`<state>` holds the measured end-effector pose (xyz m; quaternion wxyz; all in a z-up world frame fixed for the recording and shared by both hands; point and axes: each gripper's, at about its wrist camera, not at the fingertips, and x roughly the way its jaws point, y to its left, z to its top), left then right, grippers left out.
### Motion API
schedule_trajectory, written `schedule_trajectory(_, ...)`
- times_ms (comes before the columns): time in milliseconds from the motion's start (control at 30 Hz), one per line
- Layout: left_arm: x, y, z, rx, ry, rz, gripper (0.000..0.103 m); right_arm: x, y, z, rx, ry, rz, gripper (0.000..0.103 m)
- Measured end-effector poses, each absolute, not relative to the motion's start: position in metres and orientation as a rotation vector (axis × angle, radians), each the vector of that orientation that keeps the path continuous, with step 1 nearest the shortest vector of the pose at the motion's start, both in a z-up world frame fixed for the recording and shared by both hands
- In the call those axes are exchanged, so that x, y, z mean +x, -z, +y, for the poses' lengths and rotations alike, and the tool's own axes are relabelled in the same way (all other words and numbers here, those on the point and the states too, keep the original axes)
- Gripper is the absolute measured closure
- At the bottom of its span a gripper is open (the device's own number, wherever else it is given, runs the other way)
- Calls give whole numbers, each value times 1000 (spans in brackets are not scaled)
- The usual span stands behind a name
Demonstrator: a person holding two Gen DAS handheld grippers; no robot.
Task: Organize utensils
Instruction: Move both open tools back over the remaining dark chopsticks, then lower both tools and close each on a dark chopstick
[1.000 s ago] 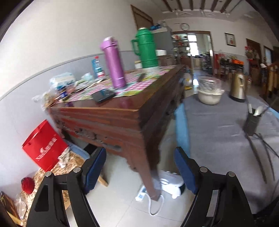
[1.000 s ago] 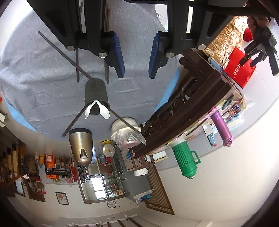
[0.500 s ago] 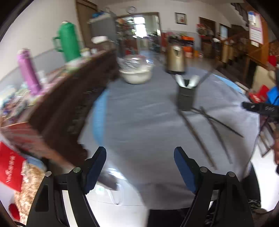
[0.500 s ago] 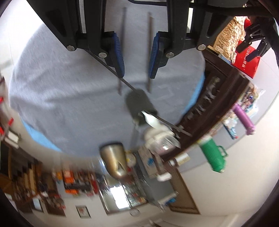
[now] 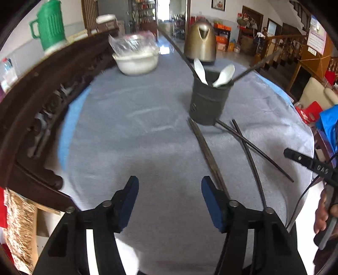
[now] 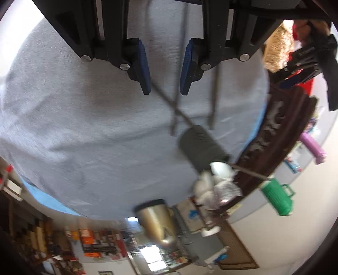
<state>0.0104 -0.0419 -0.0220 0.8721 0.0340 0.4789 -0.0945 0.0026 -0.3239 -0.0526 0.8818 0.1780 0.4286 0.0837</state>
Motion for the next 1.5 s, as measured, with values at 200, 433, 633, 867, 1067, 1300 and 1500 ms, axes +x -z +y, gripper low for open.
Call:
schedule_trajectory(200, 21, 44, -65, 72, 244, 1056, 41, -5, 80, -349, 473, -169, 954, 72)
schedule_trajectory(433, 68, 57, -75, 28, 237, 1118, 41, 16, 66, -320, 391, -294, 938, 72)
schedule_trajectory(633, 85, 75, -79, 17, 236, 1163, 41, 54, 58, -292, 306, -395, 946, 72)
schedule_trajectory(867, 100, 85, -78, -42, 262, 1172, 40, 92, 59, -270, 246, -507, 996, 72)
schedule_trajectory(1067, 101, 88, -66, -66, 265, 1164, 41, 114, 71, -246, 185, -552, 1043, 72)
schedule_trajectory(1300, 102, 89, -65, -35, 255, 1164, 41, 120, 83, -230, 81, -455, 1047, 89)
schedule_trajectory(1500, 104, 89, -66, -11, 262, 1166, 43, 111, 76, -243, 165, -377, 1017, 95)
